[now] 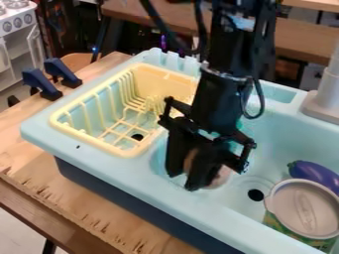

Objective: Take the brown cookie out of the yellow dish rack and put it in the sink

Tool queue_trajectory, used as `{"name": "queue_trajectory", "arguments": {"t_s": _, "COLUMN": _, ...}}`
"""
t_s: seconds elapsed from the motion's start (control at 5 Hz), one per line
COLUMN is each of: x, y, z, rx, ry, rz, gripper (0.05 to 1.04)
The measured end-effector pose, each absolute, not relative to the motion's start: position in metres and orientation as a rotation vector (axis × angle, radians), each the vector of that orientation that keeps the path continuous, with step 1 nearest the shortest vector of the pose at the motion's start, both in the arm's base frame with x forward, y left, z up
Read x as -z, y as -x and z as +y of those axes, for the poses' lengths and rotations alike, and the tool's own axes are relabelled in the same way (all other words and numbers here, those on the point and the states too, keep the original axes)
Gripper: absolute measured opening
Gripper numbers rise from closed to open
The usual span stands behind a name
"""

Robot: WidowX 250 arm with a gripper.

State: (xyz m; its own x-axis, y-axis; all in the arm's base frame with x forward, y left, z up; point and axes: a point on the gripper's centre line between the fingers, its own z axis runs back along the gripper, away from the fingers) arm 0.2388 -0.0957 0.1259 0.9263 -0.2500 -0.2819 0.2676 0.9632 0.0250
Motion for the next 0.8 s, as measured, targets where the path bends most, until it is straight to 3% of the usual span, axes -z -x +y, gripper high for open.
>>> {"name": "queue_trajectory", "arguments": {"t_s": 0.2, "x": -0.123, "y": -0.242, "z": -0.096, "rx": 0.242, "ry": -0.094, "rz": 0.288, "gripper": 0.824}}
{"name": "queue_trajectory", "arguments": {"t_s": 0.4, "x": -0.122, "y": -0.245, "z": -0.093, "rx": 0.216, "ry": -0.089, "rz": 0.271, "gripper": 1.012}}
{"name": "queue_trajectory", "arguments": {"t_s": 0.8, "x": -0.144, "y": -0.253, "z": -0.091, "rx": 0.233, "ry": -0.006, "rz": 0.153, "gripper": 1.006}}
